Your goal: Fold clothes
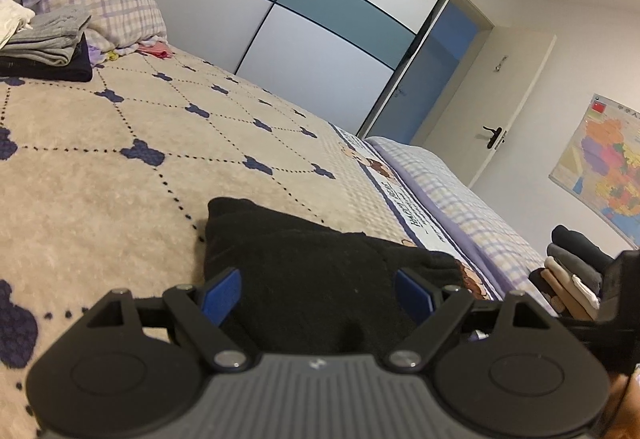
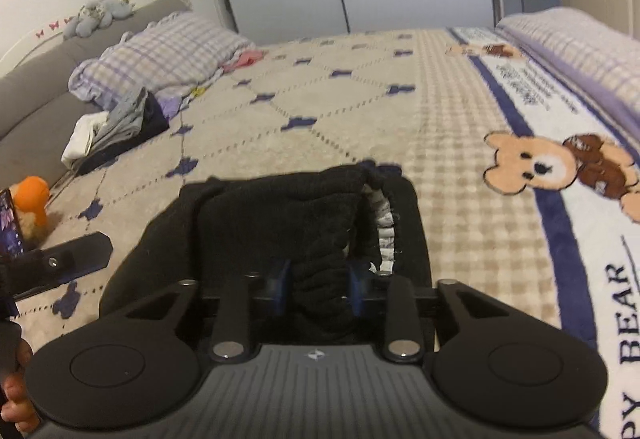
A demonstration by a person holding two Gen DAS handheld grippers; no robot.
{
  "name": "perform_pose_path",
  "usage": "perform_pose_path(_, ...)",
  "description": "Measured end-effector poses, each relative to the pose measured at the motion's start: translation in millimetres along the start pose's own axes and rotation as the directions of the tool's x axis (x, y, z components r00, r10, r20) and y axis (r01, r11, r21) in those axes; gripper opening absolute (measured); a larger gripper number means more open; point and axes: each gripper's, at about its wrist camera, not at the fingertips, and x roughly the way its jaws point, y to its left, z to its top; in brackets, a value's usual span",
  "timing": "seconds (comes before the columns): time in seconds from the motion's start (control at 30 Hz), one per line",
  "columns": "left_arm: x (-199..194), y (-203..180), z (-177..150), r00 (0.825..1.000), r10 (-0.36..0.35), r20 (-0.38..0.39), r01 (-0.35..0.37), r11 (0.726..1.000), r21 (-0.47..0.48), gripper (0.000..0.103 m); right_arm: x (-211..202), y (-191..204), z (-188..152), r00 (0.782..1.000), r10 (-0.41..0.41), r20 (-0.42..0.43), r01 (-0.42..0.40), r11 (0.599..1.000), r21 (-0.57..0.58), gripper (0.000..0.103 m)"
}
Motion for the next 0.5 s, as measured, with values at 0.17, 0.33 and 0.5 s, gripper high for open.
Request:
perform_pose_path(0.17,-3,-1,7,0.997,-0.081,0.015,0.08,0.997,0.018,0.084,-41,-10,17,0.989,0.097,0.115,-0.105,0.992,0.069,0.014)
perform_pose_path(0.33,-2,-10,2,0.968,-0.25,-0.02,0.251,0.966,0.071,0.083,-67,-31,15,0.989,0.08,0.124,-0.09,0.993,0.08,0.014)
perform_pose_path(0.5,13,-29,-17,0.944,-0.301,-0.136,0.321,0.932,0.17,0.083,-36,-66,-9,0.999,0.016,-0.045,-0.008,0.986,0.166,0.014)
